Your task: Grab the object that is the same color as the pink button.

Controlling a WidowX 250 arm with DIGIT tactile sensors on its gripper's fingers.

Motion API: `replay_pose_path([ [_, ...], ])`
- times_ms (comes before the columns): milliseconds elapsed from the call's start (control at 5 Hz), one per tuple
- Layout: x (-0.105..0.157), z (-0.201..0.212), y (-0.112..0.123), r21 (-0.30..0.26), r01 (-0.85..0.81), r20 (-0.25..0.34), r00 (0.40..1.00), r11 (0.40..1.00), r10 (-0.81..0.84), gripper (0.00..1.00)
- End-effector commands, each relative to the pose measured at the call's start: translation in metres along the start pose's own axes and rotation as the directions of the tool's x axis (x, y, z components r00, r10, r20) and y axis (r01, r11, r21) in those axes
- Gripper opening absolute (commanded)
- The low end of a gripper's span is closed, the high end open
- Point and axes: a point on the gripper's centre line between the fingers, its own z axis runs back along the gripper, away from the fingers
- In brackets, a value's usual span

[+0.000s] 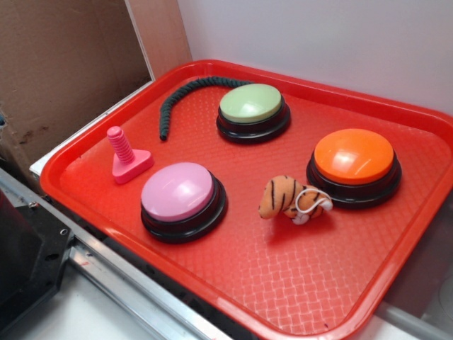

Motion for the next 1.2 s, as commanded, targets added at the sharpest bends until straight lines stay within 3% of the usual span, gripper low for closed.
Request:
replay_pose_path([
  [0,0.0,0.0,0.0,0.0,0.0,0.0,1.0,1.0,0.0,1.0],
  [200,0.011,-0.002,0.009,0.02,-0.019,-0.011,1.0,1.0,0.019,1.0],
  [400,0.021,-0.006,0.036,0.039,-0.104,-0.013,0.994,0.994,0.105,1.0],
  [600,0.029,-0.032,0.056,0.057,-0.118,-0.06,0.991,0.991,0.121,1.0],
  [800,0.028,-0.07,0.06,0.059,-0.073,-0.154,0.985,0.996,0.082,1.0],
  [1000,0.024,-0.104,0.062,0.096,-0.085,-0.24,0.965,0.992,0.106,1.0],
])
